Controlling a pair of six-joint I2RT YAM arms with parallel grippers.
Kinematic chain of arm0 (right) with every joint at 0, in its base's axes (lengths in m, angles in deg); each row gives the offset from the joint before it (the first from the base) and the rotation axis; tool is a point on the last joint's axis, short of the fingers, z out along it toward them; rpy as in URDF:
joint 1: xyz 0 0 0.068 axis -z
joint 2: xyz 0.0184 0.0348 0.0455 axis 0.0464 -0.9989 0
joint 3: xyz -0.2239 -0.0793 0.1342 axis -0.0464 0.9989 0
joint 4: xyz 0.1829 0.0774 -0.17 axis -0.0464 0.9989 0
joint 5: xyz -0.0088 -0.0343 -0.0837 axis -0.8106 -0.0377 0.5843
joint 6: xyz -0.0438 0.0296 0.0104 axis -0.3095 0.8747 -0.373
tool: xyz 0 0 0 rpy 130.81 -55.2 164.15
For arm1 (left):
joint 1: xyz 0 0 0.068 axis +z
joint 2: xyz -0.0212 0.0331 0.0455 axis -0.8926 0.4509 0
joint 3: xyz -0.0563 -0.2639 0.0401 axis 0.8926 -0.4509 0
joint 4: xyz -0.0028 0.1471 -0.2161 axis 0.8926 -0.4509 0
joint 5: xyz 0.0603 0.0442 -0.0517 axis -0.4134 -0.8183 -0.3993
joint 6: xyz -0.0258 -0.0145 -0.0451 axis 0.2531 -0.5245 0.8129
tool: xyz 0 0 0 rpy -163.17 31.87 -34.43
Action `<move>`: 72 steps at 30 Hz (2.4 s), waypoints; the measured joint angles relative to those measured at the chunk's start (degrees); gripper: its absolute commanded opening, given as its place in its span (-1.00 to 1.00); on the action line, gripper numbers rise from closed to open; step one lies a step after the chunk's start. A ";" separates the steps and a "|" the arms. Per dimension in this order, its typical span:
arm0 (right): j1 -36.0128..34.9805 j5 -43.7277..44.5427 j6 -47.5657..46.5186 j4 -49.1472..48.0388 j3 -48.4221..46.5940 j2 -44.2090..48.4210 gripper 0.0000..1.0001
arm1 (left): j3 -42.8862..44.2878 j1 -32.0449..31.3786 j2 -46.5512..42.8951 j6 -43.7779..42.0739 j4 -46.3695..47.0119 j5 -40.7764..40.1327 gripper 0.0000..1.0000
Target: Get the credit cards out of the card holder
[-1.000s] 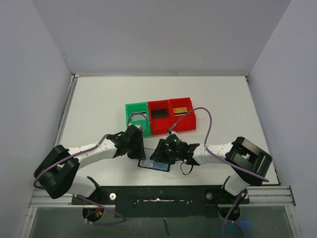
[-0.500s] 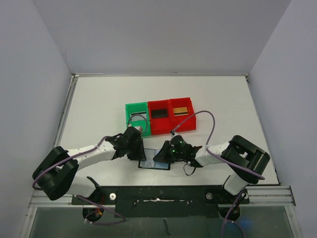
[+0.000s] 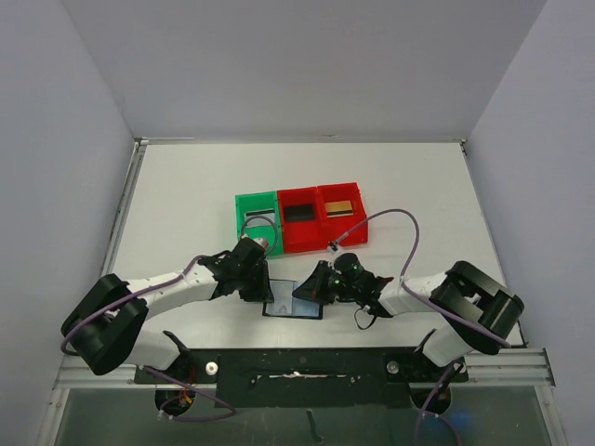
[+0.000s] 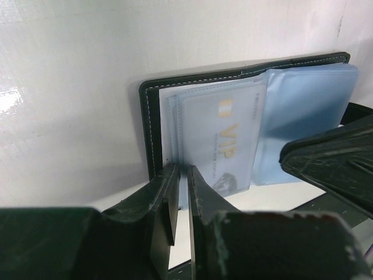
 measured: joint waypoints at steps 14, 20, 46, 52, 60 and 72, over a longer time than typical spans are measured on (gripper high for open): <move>0.33 1.92 -5.53 12.90 -2.45 4.42 -0.46 | 0.02 0.00 -0.24 0.15 0.02 0.28 -0.86; -3.30 6.49 -9.29 21.75 -11.91 2.93 -0.13 | 0.02 0.00 -3.37 1.77 0.66 2.56 -0.87; -11.58 24.87 -12.92 44.59 -27.85 -0.55 0.13 | -2.25 6.71 -20.44 6.03 -6.93 -6.10 -0.38; -12.87 25.70 -13.88 45.88 -31.58 -5.27 0.17 | -3.96 9.40 -27.41 7.54 -9.77 -8.46 -0.35; -13.18 24.74 -13.73 45.92 -33.38 -11.52 0.22 | -4.42 9.79 -28.87 8.00 -10.36 -9.22 -0.35; -12.52 23.30 -12.46 45.64 -33.24 -11.23 0.38 | -4.98 9.86 -26.64 8.00 -9.75 -7.63 -0.35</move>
